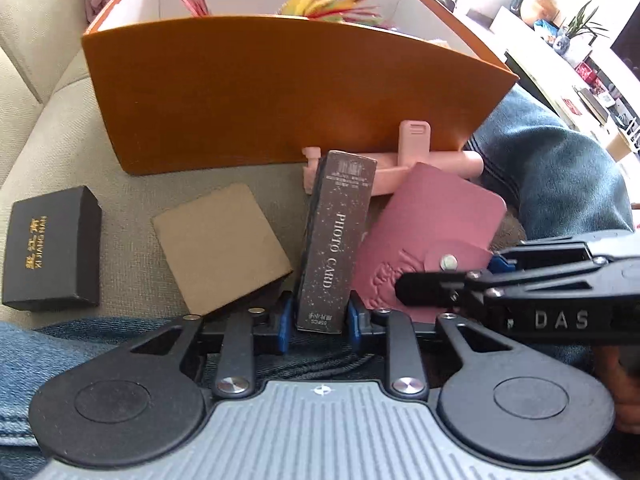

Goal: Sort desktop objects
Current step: 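Lift the photo card box and pink card case toward the orange box with both tools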

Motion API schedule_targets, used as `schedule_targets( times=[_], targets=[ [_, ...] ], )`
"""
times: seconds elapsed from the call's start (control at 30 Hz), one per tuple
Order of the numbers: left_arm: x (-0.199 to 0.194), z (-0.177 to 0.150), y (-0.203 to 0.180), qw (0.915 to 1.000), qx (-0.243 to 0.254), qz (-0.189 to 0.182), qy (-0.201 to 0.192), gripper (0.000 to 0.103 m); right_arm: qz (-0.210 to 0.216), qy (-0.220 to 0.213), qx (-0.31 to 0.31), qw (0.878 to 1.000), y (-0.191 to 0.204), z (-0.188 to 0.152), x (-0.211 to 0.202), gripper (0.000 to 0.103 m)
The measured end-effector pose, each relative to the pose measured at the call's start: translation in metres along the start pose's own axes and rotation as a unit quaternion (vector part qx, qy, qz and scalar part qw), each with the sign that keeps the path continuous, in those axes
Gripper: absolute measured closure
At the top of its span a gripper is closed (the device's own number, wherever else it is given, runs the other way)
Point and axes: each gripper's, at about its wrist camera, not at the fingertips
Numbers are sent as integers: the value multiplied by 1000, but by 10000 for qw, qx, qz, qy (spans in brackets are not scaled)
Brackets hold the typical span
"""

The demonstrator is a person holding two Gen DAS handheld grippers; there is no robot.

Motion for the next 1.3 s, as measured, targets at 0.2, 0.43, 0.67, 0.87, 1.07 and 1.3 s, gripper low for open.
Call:
schedule_targets(
  times=[0.2,0.43,0.67,0.87,1.07,1.3],
  targets=[
    [-28,-12,-4,9992,106,136,-363,77,-295,-234,-364,9986,13,-5,-21,76],
    [-68,-23,-9,9977,222,162,-613,77,-518,-333,-800,9949,31,-6,-47,80],
    [-49,-17,-11,9983,121,51,-570,77,-464,-302,-658,9963,29,-12,-30,80],
    [-28,-28,-13,9991,192,22,-370,76,-646,-365,-504,9960,25,-30,-23,70],
    [-22,-40,-16,9987,281,72,-423,76,-507,-405,-381,9972,21,-47,-23,70],
    [-33,-36,-16,9966,194,96,-792,73,-620,-498,-334,9963,24,-56,-27,68]
  ],
)
Point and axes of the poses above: each gripper's, at about its wrist camera, not at the fingertips, and x roughly the way its jaws point, y to its left, z to its top, and after that the axes turned 14 degrees about y, right-handed
